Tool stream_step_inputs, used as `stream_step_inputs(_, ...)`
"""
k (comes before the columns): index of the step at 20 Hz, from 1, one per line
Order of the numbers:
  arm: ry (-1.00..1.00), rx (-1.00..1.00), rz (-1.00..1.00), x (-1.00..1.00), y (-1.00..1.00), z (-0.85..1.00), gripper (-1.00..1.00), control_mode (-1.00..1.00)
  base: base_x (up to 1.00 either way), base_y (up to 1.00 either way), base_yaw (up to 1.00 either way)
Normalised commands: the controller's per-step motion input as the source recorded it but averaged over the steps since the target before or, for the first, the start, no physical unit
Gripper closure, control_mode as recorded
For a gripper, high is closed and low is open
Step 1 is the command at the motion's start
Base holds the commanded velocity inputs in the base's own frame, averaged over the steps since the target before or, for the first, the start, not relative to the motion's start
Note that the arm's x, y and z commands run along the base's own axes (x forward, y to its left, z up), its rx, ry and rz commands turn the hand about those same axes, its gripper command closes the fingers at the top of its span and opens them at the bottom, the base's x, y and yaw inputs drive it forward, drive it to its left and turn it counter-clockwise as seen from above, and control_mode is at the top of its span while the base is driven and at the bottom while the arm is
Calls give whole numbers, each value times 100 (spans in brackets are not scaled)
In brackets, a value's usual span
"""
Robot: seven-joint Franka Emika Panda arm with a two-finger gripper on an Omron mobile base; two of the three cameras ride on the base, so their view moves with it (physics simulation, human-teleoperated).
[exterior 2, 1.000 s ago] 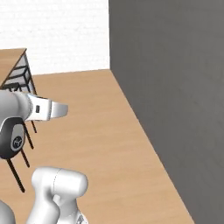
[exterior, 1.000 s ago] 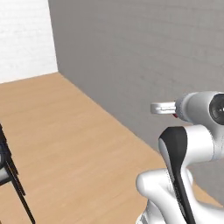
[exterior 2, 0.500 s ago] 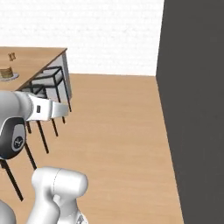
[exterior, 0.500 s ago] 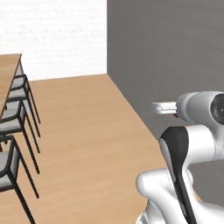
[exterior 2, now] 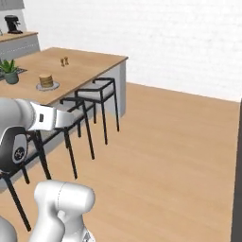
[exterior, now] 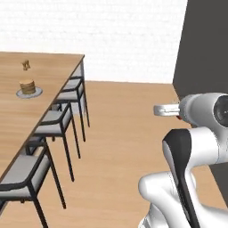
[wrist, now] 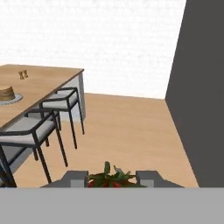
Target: Take the strawberry from the fridge and place it on top of the pancake, located on the dining counter.
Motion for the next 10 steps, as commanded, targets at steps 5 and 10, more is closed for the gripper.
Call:
stream_step_inputs(5,0,0,0,0,0,0,100,100,100,-35,60)
stream_step_inputs(10,0,0,0,0,0,0,100,100,100,-41,61)
